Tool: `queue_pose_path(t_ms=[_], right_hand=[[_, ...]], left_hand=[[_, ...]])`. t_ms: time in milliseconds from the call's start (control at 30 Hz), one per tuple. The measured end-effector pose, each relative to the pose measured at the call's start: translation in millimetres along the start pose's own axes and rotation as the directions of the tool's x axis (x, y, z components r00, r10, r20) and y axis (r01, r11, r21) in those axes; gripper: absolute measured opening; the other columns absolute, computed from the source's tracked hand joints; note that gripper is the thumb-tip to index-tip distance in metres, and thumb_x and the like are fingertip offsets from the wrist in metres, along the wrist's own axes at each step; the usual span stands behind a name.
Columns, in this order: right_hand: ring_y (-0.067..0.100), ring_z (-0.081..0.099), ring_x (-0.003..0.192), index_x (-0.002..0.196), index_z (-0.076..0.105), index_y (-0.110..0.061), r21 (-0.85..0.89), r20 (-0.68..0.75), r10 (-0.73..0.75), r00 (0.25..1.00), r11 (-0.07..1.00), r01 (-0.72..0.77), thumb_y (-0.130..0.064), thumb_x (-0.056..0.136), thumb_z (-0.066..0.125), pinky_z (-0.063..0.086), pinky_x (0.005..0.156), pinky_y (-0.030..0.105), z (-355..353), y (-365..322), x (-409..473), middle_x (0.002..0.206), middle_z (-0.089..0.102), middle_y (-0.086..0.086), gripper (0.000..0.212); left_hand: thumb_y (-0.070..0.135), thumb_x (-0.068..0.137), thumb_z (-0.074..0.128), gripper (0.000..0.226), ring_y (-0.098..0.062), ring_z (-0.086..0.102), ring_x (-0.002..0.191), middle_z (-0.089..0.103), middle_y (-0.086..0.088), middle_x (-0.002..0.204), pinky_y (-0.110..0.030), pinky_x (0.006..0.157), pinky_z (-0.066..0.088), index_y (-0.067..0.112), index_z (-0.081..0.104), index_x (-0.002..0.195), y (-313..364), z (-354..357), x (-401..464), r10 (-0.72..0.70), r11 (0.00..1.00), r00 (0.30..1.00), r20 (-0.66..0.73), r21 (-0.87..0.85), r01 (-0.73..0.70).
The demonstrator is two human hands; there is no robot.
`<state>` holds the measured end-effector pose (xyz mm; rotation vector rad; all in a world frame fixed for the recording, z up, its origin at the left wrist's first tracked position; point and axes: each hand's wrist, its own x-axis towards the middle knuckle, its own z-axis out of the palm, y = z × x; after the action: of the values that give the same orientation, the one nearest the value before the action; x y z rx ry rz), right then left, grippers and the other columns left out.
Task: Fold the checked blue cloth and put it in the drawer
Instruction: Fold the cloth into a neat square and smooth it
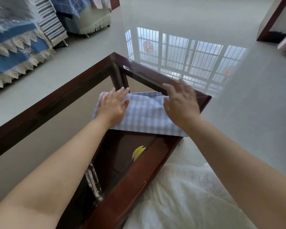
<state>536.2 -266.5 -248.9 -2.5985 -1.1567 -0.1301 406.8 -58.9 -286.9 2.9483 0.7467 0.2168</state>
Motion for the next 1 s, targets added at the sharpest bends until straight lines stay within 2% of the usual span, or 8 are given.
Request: queue_pose_path(t_ms=[67, 167, 367, 533, 633, 733, 867, 1000], right_hand=[[0.025, -0.016, 0.146, 0.150, 0.008, -0.034, -0.042, 0.164, -0.109, 0.980, 0.992, 0.117, -0.053, 0.097, 0.020, -0.012, 0.115, 0.055, 15, -11, 4, 0.161, -0.006, -0.002, 0.057], [0.024, -0.024, 0.144, 0.149, -0.004, -0.040, -0.057, 0.395, -0.013, 0.918, 0.998, 0.039, -0.074, 0.086, 0.005, -0.020, 0.109, 0.060, 45, -3, 1, 0.159, -0.014, -0.007, 0.073], [0.021, -0.020, 0.145, 0.149, -0.007, -0.038, -0.015, 0.414, 0.017, 0.910, 1.000, -0.011, -0.077, 0.084, 0.010, -0.018, 0.111, 0.058, 49, 3, 5, 0.159, -0.014, -0.008, 0.078], [0.025, 0.019, 0.142, 0.150, 0.017, -0.027, -0.046, 0.411, 0.041, 0.911, 0.999, -0.024, -0.085, 0.074, 0.032, 0.010, 0.112, 0.055, 32, 13, 24, 0.154, 0.026, 0.003, 0.096], [0.028, 0.037, 0.127, 0.137, 0.038, -0.018, -0.085, 0.419, 0.066, 0.906, 0.996, -0.033, -0.087, 0.064, 0.045, 0.028, 0.103, 0.049, 19, 21, 38, 0.137, 0.043, 0.008, 0.101], [0.030, 0.050, 0.114, 0.130, 0.041, -0.014, -0.058, 0.522, 0.109, 0.846, 0.994, -0.092, -0.085, 0.054, 0.060, 0.035, 0.095, 0.043, 7, 27, 40, 0.123, 0.054, 0.008, 0.106], [0.025, 0.056, 0.087, 0.107, 0.056, -0.014, 0.002, 0.660, 0.075, 0.747, 0.995, -0.102, -0.075, 0.063, 0.065, 0.044, 0.074, 0.033, -7, 41, 27, 0.092, 0.057, 0.000, 0.075], [0.020, 0.057, 0.077, 0.085, 0.059, -0.018, 0.129, 0.541, 0.093, 0.836, 0.973, -0.191, -0.070, 0.069, 0.064, 0.043, 0.062, 0.030, -12, 85, -10, 0.079, 0.057, -0.004, 0.054]], left_hand=[[0.049, 0.100, 0.011, 0.054, -0.021, -0.001, 0.149, 0.003, 0.008, 0.161, -0.049, 0.119, -0.001, 0.035, 0.004, 0.151, 15, 7, 4, 0.055, 0.997, 0.987, 0.151, 0.052, -0.063], [0.052, 0.098, 0.007, 0.056, -0.019, -0.009, 0.148, -0.008, 0.011, 0.160, -0.049, 0.118, -0.006, 0.036, -0.004, 0.151, 18, 12, 10, 0.023, 0.994, 0.972, 0.236, 0.103, -0.049], [0.059, 0.095, 0.022, 0.062, -0.022, 0.021, 0.141, 0.026, 0.003, 0.154, -0.047, 0.111, 0.016, 0.031, 0.017, 0.150, 23, 4, 21, 0.010, 0.984, 0.979, 0.204, 0.171, -0.045], [0.072, 0.082, 0.041, 0.064, -0.023, 0.047, 0.119, 0.054, -0.002, 0.124, -0.042, 0.102, 0.028, 0.026, 0.052, 0.125, 27, -7, 52, 0.057, 0.985, 0.968, 0.244, 0.142, -0.094], [0.071, 0.076, 0.053, 0.061, -0.023, 0.053, 0.105, 0.059, -0.002, 0.111, -0.040, 0.089, 0.038, 0.022, 0.056, 0.111, 35, -10, 59, 0.064, 0.994, 0.950, 0.307, 0.066, -0.088], [0.075, 0.068, 0.060, 0.059, -0.017, 0.056, 0.090, 0.061, 0.004, 0.097, -0.035, 0.076, 0.043, 0.025, 0.055, 0.101, 49, -17, 61, 0.032, 0.997, 0.878, 0.477, 0.050, -0.063], [0.074, 0.063, 0.065, 0.052, -0.013, 0.058, 0.082, 0.062, 0.006, 0.090, -0.032, 0.071, 0.045, 0.029, 0.060, 0.087, 81, -25, 66, 0.064, 0.994, 0.734, 0.676, 0.018, -0.104], [0.077, 0.064, 0.061, 0.057, -0.015, 0.051, 0.096, 0.048, 0.008, 0.104, -0.036, 0.084, 0.047, 0.030, 0.057, 0.096, 125, -26, 65, 0.226, 0.952, 0.727, 0.649, 0.012, -0.306]])
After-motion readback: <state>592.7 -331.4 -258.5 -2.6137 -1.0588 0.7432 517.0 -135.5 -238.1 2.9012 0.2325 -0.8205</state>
